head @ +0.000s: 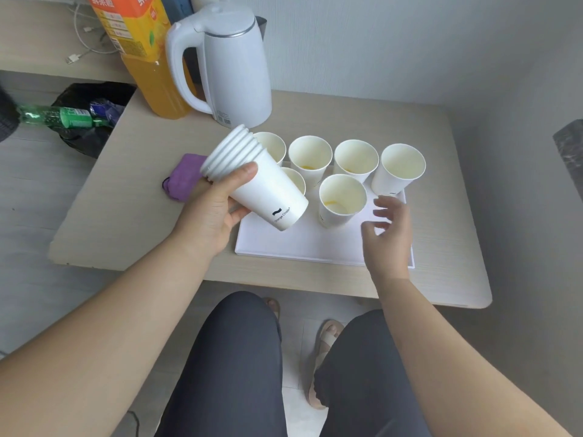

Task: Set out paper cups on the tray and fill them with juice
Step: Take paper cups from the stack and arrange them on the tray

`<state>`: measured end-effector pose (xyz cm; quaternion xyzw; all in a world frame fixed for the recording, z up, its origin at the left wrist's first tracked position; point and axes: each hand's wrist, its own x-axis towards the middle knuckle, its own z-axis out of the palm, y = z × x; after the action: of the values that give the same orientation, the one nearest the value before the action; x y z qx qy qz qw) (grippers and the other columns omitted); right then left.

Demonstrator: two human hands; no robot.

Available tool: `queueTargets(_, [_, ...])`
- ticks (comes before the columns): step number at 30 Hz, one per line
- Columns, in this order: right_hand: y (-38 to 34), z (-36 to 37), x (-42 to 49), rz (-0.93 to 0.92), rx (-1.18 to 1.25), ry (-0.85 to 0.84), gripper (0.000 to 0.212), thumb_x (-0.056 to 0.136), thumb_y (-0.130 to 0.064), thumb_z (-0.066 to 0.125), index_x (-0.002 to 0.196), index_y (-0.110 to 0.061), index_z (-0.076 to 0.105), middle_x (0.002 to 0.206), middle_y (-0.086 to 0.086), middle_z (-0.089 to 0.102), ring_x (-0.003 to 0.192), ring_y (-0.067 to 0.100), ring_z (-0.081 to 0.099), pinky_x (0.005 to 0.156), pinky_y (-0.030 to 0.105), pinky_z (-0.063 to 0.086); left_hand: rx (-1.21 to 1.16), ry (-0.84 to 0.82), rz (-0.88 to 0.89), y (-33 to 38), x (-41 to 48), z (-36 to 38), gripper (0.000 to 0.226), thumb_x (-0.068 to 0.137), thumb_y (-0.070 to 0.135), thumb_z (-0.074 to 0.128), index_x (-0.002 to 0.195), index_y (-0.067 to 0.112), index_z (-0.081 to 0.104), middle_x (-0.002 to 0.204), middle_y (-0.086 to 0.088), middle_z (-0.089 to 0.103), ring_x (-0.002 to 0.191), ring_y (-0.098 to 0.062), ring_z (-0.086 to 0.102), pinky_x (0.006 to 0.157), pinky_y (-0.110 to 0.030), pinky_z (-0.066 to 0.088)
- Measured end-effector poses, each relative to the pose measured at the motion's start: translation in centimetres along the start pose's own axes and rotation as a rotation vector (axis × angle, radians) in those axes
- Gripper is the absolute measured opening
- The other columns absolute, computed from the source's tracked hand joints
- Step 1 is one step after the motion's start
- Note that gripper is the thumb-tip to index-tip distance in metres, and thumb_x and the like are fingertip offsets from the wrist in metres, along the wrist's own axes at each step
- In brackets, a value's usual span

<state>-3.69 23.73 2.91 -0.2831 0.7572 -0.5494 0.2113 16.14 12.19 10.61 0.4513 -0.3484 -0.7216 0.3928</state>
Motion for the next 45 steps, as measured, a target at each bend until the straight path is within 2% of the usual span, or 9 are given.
queueTargets(3, [-3.9,-0.7,-2.2,-0.212,0.098,-0.038,0.028,0.082,-0.024,0.059,0.108,-0.016,0.053,0.105,-0.012,0.057,0.09,-0.001,0.055,0.073,0.014,0.044,0.059,-0.104,0.05,-0.9,-0.8,1.5,0.037,0.065,0.017,0.07,0.101,0.023,0.063,0.098,0.008,0.072,0.1,-0.011,0.067,0.077,-0.03,0.056])
queueTargets(8, [-7.3,-0.5,-3.1,-0.218,-0.143,-0.507,0.083,0.069,-0.049,0.078,0.138,-0.026,0.036,0.128,-0.016,0.048,0.114,0.007,0.051,0.087,0.031,0.05,0.173,-0.281,0.097,-2.3,-2.4,4.7,0.057,0.055,0.024,0.08,0.11,0.021,0.064,0.106,0.0,0.071,0.1,-0.015,0.068,0.073,-0.028,0.054])
queueTargets(13, [-6.6,-1.6,-2.6,-0.255,-0.208,-0.501,0.086,0.072,-0.036,0.079,0.143,-0.025,0.031,0.132,-0.008,0.05,0.116,0.013,0.051,0.084,0.042,0.053,0.198,-0.318,0.036,-2.3,-2.7,5.4,0.054,0.054,0.028,0.08,0.106,0.024,0.066,0.108,0.0,0.071,0.102,-0.018,0.067,0.075,-0.033,0.054])
queueTargets(18, [-6.1,-3.6,-2.2,-0.313,-0.307,-0.492,0.092,0.074,-0.029,0.081,0.148,-0.021,0.026,0.139,-0.007,0.045,0.12,0.007,0.043,0.09,0.02,0.039,0.204,-0.239,0.036,-2.6,-3.0,6.7,0.036,0.064,0.022,0.074,0.099,0.023,0.067,0.098,0.004,0.073,0.093,-0.015,0.07,0.075,-0.035,0.056])
queueTargets(22, [-4.3,-5.8,-1.7,-0.256,-0.374,-0.394,0.09,0.068,-0.033,0.084,0.143,-0.03,0.034,0.119,-0.029,0.042,0.114,0.001,0.031,0.091,0.023,0.032,0.013,-0.115,-0.001,-1.0,-2.0,7.2,0.038,0.067,0.023,0.074,0.103,0.021,0.063,0.095,0.003,0.073,0.089,-0.015,0.071,0.071,-0.032,0.057])
queueTargets(29, [0.2,-8.6,0.0,0.121,0.049,-0.272,0.076,0.065,-0.027,0.085,0.129,-0.027,0.044,0.123,-0.004,0.056,0.108,0.004,0.057,0.08,0.019,0.051,-0.065,-0.09,-0.007,0.7,-1.0,5.8,0.048,0.067,0.027,0.071,0.112,0.021,0.058,0.107,0.0,0.069,0.091,-0.014,0.071,0.07,-0.033,0.058])
queueTargets(33, [1.9,-6.7,2.0,0.158,0.109,-0.231,0.076,0.062,-0.022,0.08,0.13,-0.022,0.045,0.123,-0.002,0.059,0.115,0.014,0.056,0.097,0.037,0.049,-0.073,-0.079,-0.012,0.1,-0.8,5.1,0.038,0.077,0.022,0.07,0.113,0.02,0.059,0.101,0.002,0.071,0.093,-0.015,0.071,0.069,-0.032,0.057])
queueTargets(39, [3.2,-4.8,3.8,0.177,0.085,-0.158,0.065,0.076,-0.007,0.077,0.128,-0.027,0.042,0.11,-0.02,0.055,0.102,-0.003,0.054,0.077,0.014,0.043,-0.057,-0.095,0.004,-0.3,-0.3,4.1,0.045,0.069,0.023,0.072,0.113,0.021,0.06,0.098,0.005,0.073,0.097,-0.014,0.069,0.068,-0.03,0.057])
queueTargets(45, [4.5,-4.4,4.1,0.182,0.056,-0.151,0.061,0.073,-0.01,0.078,0.119,-0.033,0.045,0.113,-0.012,0.058,0.107,0.018,0.059,0.087,0.031,0.049,-0.042,-0.089,0.009,-0.7,0.2,3.6,0.042,0.068,0.024,0.069,0.109,0.022,0.061,0.097,0.005,0.073,0.098,-0.013,0.069,0.069,-0.03,0.057])
